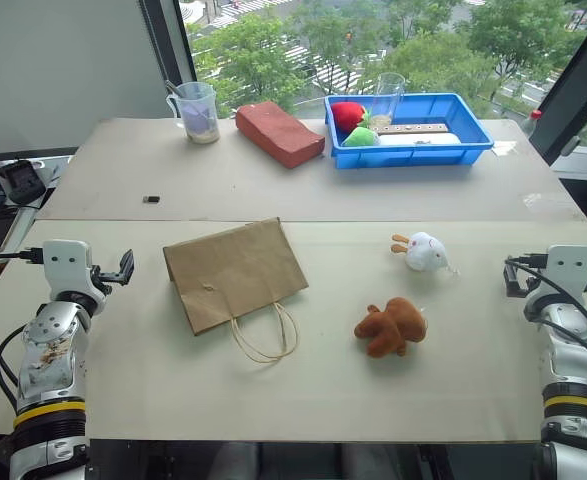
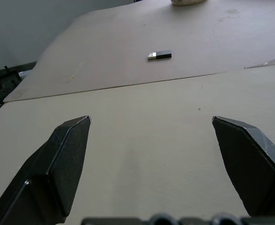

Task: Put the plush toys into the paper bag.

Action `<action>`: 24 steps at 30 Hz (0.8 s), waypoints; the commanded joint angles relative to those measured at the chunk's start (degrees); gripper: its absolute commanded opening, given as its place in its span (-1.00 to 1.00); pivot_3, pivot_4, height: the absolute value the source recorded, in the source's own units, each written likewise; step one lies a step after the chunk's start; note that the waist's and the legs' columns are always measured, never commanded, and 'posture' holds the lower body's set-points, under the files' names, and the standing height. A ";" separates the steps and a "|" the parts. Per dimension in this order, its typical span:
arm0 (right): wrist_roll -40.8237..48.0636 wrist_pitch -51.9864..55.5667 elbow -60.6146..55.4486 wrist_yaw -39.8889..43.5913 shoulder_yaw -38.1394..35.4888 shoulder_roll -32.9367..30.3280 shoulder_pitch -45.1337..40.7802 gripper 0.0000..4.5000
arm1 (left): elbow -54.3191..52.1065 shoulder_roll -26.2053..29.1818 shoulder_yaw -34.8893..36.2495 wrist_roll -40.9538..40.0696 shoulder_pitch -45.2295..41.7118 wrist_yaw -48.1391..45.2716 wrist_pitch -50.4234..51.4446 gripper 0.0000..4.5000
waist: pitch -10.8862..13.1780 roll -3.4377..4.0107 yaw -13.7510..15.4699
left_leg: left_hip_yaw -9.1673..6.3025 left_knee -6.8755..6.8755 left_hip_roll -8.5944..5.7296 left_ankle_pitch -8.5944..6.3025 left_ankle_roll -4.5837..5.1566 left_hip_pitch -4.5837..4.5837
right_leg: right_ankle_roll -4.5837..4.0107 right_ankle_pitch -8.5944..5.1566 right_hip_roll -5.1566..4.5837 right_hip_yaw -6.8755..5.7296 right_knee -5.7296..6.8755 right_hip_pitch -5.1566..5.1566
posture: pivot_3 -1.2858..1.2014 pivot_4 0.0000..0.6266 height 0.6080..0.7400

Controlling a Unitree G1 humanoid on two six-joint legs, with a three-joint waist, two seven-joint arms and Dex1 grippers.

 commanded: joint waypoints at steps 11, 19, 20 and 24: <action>5.76 7.47 -14.71 16.87 2.04 -6.55 -4.60 1.00 | -15.38 16.58 0.23 -14.79 -4.44 -23.67 11.51 0.96 | 0.01 0.02 -0.08 | 0.00 0.00 0.01 0.00 0.00 -0.02 | 0.01 -0.01 0.01 0.00 0.00 -0.01 | 0.03 -0.52 1.00; 19.14 21.56 -34.85 39.80 9.49 -10.52 -3.85 1.00 | -27.96 24.22 -16.94 -15.15 -7.85 -45.43 10.84 0.96 | 0.07 0.12 -0.06 | -0.02 -0.03 0.02 -0.04 0.08 -0.07 | 0.03 -0.02 0.03 -0.02 0.00 -0.03 | 0.03 -0.52 1.00; 21.07 23.27 -38.27 42.23 10.58 -10.98 -3.09 1.00 | -28.57 24.70 -19.92 -12.92 -7.47 -47.94 7.91 0.96 | 0.06 0.17 -0.08 | -0.02 -0.04 0.03 -0.07 0.13 -0.08 | 0.03 -0.02 0.03 -0.02 0.01 -0.03 | 0.03 -0.52 1.00; 27.17 28.86 -49.27 47.93 13.75 -12.00 -0.11 1.00 | -29.00 23.46 -26.54 -10.25 -7.20 -54.00 2.17 0.96 | 0.07 0.16 0.00 | -0.02 -0.04 0.08 -0.11 0.20 -0.08 | 0.02 -0.04 0.10 -0.02 -0.02 -0.04 | 0.03 -0.52 1.00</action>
